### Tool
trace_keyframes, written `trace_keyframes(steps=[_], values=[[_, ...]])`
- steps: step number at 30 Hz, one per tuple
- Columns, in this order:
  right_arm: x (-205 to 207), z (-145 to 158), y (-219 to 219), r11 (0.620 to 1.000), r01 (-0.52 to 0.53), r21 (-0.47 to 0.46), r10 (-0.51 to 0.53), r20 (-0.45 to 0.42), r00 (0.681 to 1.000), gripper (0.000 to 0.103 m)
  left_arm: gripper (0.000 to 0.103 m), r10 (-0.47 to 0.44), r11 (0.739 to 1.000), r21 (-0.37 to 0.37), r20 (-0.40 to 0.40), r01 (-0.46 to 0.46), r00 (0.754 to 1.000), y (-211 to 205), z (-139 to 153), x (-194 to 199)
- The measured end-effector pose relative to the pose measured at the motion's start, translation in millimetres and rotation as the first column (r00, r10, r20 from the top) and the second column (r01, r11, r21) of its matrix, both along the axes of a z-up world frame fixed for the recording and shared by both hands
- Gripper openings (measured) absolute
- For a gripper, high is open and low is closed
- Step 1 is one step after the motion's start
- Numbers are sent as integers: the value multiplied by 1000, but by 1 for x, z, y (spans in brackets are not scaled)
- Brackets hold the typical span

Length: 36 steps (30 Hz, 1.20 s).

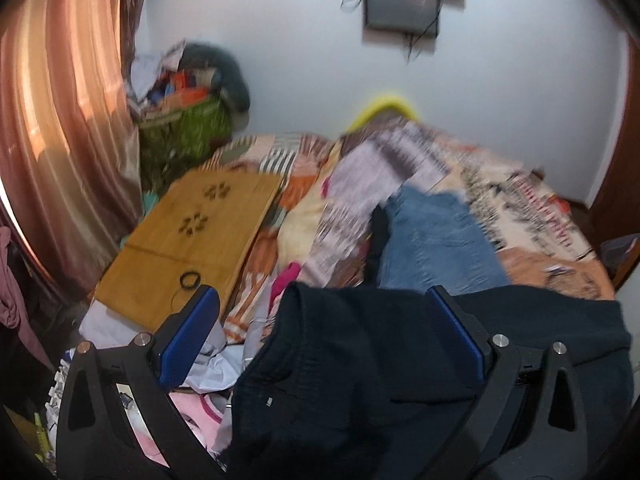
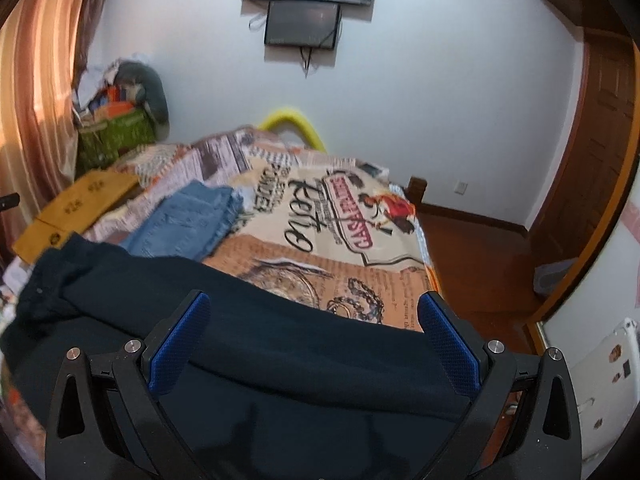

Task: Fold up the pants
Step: 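Grasp the navy pants waistband with the left gripper while the right gripper grasps the other waistband end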

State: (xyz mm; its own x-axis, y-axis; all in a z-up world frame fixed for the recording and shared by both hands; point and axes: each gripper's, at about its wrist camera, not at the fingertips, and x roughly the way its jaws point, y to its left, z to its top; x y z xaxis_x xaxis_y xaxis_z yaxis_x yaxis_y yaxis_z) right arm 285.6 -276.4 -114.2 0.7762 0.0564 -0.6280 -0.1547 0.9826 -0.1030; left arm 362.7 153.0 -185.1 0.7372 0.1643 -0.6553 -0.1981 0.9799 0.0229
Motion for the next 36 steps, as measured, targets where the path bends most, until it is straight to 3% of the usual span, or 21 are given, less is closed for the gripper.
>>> trace_keyframes(steps=[3,10,20,24,26,30,34,36], values=[[27,-21,-3,1000,-21,7,21,-63,998,103,103,23,1000,10,-84,-22,996,14,-33,32],[78,-69,-11,993,-103,49,112,-238,965,98,75,-1,998,-61,-275,-17,961,34,-104,91],[127,-110,9,957,-263,121,289,-384,877,86,45,-12,986,-158,-381,-52,924,52,-146,132],[143,-127,15,936,-291,197,351,-452,820,72,35,-17,981,-186,-394,-61,919,54,-151,140],[148,-131,16,929,-295,224,368,-456,810,70,21,-37,975,-214,-413,-57,910,53,-154,143],[148,-131,17,902,-310,299,421,-460,782,39,16,-35,976,-210,-425,-61,905,51,-155,145],[139,-128,23,909,-331,255,415,-456,788,16,15,-22,979,-194,-408,-63,913,54,-140,138],[135,-125,23,916,-331,227,400,-448,800,12,15,-17,981,-184,-390,-60,920,56,-128,132]])
